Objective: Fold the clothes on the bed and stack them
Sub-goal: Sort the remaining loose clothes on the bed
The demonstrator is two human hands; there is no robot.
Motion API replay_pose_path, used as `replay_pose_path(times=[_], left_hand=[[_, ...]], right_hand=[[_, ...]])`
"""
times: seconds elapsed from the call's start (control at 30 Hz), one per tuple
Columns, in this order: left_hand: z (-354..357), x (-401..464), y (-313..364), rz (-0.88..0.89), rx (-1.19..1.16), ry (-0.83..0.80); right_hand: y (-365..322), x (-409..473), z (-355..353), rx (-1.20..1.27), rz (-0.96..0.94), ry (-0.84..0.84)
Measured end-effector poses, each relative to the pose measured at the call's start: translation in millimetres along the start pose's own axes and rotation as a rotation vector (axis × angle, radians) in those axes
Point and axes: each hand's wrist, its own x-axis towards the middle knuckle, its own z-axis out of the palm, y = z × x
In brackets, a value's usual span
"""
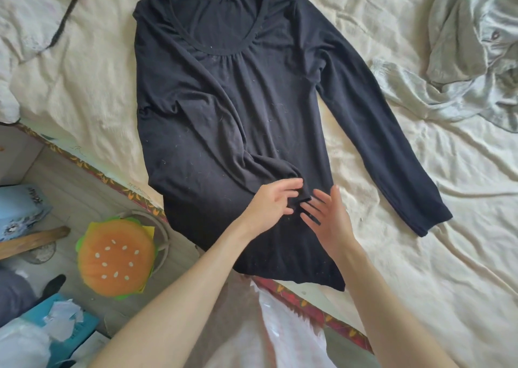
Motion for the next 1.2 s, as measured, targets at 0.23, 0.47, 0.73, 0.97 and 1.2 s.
replay_pose_path(times=[0.23,0.47,0.73,0.97,1.2], left_hand=[[-41,13,-29,-0.291,-0.067,0.83],[-71,34,-11,-0.426,-0.528,0.596],[-37,8,-27,-0.345,-0.536,0.454],[-37,6,-38,-0.456,-0.365,0.385],[-82,7,-23,-0.329,-0.496,0.613]], right_hand=[[-5,11,6,-0.209,0.067,0.046],[-24,24,9,0.11,0.077,0.184],[-22,14,-42,-0.26,-0.234,0.441],[-13,16,-57,-0.295,-0.155,0.486],[-29,14,-42,-0.832,-0.223,0.559]])
